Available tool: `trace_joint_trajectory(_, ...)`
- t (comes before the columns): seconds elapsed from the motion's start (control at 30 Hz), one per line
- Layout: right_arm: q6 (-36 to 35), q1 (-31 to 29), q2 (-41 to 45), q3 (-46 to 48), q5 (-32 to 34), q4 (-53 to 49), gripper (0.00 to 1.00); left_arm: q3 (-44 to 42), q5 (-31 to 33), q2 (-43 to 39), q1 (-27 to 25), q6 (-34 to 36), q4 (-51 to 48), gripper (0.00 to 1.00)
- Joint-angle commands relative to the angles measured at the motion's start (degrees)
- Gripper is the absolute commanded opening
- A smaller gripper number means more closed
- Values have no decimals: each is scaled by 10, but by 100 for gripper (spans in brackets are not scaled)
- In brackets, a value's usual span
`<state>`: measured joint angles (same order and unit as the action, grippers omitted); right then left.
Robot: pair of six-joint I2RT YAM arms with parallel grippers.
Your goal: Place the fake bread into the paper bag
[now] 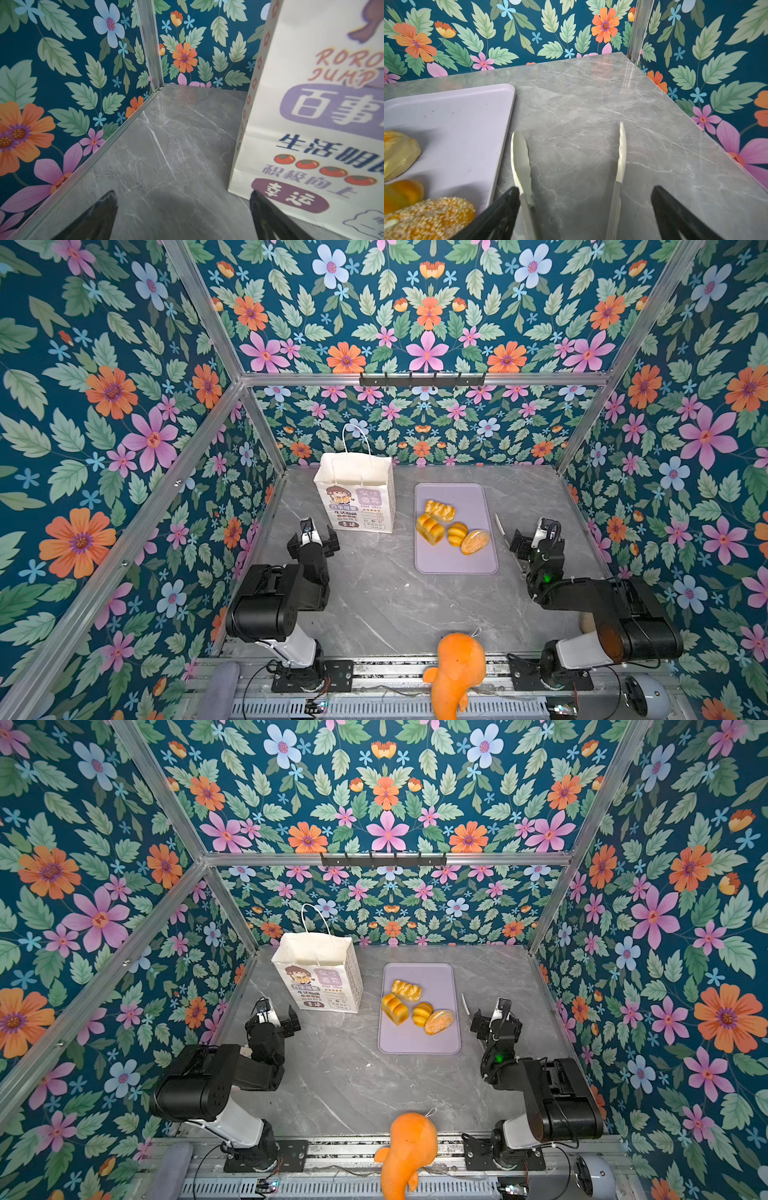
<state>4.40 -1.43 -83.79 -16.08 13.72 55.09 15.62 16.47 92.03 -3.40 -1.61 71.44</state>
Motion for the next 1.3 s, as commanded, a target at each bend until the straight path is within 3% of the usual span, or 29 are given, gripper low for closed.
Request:
trace_joint_trajectory(0.0, 0, -1, 0, -1, 6, 10, 99, 1, -1, -1, 1, -2, 2, 100)
trace_joint_trajectory(1.17, -5, 0, 2, 6, 2, 23, 99, -1, -9, -2, 1, 4, 7, 100)
trace_joint_trajectory(1.27, -11, -1, 36, 20, -14, 23, 99, -1, -34, -50, 0, 16, -33, 100)
